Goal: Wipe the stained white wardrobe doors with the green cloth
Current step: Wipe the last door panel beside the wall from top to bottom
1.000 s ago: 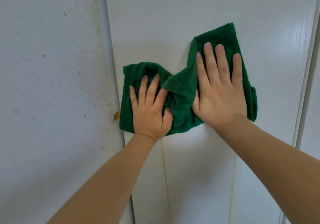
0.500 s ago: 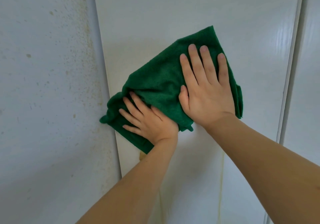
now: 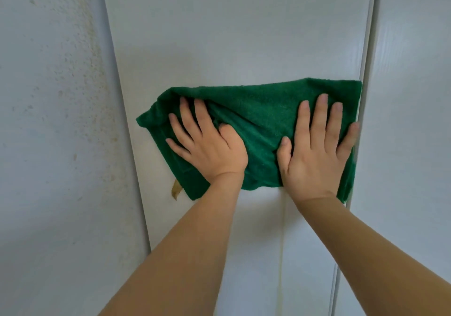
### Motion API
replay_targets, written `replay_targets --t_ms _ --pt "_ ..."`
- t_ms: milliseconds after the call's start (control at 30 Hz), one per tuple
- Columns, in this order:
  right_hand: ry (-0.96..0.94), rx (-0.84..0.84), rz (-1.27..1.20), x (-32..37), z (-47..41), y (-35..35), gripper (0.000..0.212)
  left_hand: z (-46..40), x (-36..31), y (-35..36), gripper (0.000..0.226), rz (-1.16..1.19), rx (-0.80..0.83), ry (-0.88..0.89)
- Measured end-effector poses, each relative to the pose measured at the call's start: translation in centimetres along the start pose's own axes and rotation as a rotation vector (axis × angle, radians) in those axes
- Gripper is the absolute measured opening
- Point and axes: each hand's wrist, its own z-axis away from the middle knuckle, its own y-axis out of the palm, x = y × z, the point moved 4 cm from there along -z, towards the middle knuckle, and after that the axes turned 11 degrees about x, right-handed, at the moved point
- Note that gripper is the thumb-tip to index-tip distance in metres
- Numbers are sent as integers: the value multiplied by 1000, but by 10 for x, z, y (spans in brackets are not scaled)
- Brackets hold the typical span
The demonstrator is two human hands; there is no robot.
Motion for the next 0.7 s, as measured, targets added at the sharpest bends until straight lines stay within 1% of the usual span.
replay_targets --t_ms 67,100,133,200,267,300,367,400,433,467,567,600,633,667,700 --pt "0 15 4 0 -1 1 62 0 2 5 71 -33 -22 21" --pt "-40 38 13 1 -2 2 63 0 6 7 70 -39 -25 18" --pt "-114 63 32 2 -3 2 64 1 7 8 69 -44 -26 18" --pt "-330 98 113 2 -5 3 65 1 6 10 65 -44 -27 42" --pt "-546 101 200 3 -11 1 64 3 7 13 64 -46 -28 40" --pt "-619 100 223 3 -15 0 64 4 8 13 64 -54 -35 43" --pt "-700 94 243 3 -21 -3 62 4 8 15 64 -69 -51 55" --pt "-695 87 234 3 -22 -3 61 4 9 15 64 -70 -55 57" --pt "-643 75 203 3 -20 -2 61 5 8 15 63 -69 -58 57" --pt "-538 55 150 5 -15 0 60 4 9 14 63 -66 -63 53" --pt "-52 13 -56 17 10 9 59 3 8 13 61 -43 -87 60" --pt "65 8 -106 25 18 13 59 3 8 13 59 -42 -96 65" --pt "140 5 -142 31 23 15 58 3 7 13 58 -43 -105 68" --pt "172 12 -162 34 23 16 58 3 5 13 56 -45 -106 72" --pt "162 37 -163 34 24 17 59 4 7 13 55 -57 -98 85"
